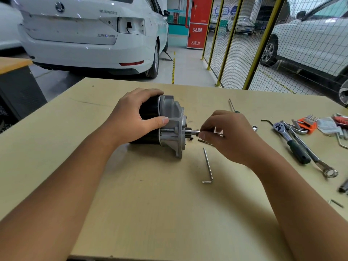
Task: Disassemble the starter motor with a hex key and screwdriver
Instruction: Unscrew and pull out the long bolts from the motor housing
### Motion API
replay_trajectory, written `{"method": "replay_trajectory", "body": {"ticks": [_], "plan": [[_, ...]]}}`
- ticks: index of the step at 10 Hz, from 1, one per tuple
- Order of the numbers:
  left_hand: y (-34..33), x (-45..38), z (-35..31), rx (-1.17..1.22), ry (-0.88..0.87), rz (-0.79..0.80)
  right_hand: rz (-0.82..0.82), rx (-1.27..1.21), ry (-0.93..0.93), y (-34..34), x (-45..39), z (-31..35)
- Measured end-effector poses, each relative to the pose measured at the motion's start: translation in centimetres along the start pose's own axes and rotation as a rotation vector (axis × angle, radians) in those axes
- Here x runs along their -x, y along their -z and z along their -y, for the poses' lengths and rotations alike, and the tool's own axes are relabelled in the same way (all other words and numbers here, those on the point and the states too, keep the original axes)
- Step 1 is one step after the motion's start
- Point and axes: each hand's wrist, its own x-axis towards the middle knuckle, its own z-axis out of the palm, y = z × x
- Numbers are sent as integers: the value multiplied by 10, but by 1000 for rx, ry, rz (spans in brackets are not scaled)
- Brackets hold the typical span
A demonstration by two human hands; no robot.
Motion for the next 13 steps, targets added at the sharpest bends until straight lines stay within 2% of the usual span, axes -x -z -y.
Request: {"method": "replay_trajectory", "body": {"ticks": [1, 3, 5, 8, 9, 12, 13], "plan": [[0, 0, 0, 1, -3, -3, -43, 37, 0, 0, 1, 0], [-1, 0, 1, 4, 2, -3, -42, -92, -20, -4, 2, 2], [-1, 0, 0, 6, 0, -5, 13, -43, -1, -2, -1, 0], [-1, 0, 0, 7, -3, -2, -69, 93, -13, -1, 1, 2], [-1, 0, 0, -1, 1, -1, -87, -67, -28, -3, 1, 1], [0, 0, 0, -4, 6, 4, 36, -57, -5, -5, -1, -2], [0, 0, -1, -4, 6, 3, 10, -16, 3, -5, 0, -2]]}}
